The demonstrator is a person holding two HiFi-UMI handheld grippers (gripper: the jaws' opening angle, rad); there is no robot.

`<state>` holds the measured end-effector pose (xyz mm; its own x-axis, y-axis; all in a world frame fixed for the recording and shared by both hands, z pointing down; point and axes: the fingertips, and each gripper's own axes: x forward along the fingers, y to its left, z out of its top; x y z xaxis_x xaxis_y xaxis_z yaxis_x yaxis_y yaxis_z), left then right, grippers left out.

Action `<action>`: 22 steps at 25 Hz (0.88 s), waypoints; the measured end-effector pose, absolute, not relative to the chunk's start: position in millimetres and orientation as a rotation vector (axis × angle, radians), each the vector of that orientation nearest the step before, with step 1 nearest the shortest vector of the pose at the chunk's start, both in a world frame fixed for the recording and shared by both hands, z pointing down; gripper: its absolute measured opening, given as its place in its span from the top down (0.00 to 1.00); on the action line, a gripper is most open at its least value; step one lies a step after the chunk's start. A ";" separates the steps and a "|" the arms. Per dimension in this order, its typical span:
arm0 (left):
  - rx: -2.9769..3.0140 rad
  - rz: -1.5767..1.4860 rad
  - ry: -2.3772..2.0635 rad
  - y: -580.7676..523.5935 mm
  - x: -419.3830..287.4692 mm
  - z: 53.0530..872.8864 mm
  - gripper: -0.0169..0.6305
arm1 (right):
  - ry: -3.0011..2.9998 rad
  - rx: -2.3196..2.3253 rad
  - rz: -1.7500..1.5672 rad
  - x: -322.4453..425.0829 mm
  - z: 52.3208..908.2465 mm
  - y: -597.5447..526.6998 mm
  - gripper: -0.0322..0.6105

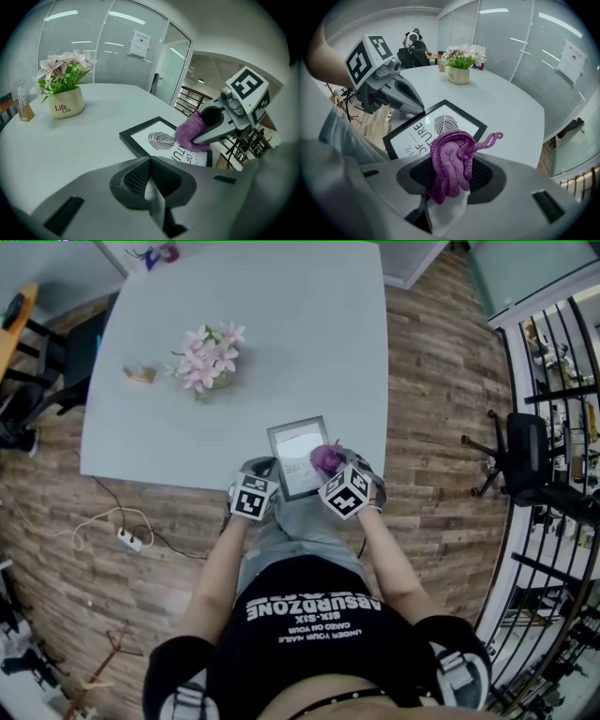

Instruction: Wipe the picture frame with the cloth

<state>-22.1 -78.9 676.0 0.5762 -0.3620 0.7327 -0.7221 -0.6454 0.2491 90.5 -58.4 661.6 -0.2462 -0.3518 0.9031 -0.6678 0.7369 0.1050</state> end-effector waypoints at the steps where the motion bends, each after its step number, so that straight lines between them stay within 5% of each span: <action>1: 2.273 0.887 -0.862 -78.8 -22.1 676.1 0.95 | -1.861 0.788 0.367 90.2 662.0 -62.0 0.66; 22: 2.274 0.892 -0.834 -78.2 -22.2 676.3 0.95 | -1.958 0.999 0.449 88.2 665.2 -101.5 0.65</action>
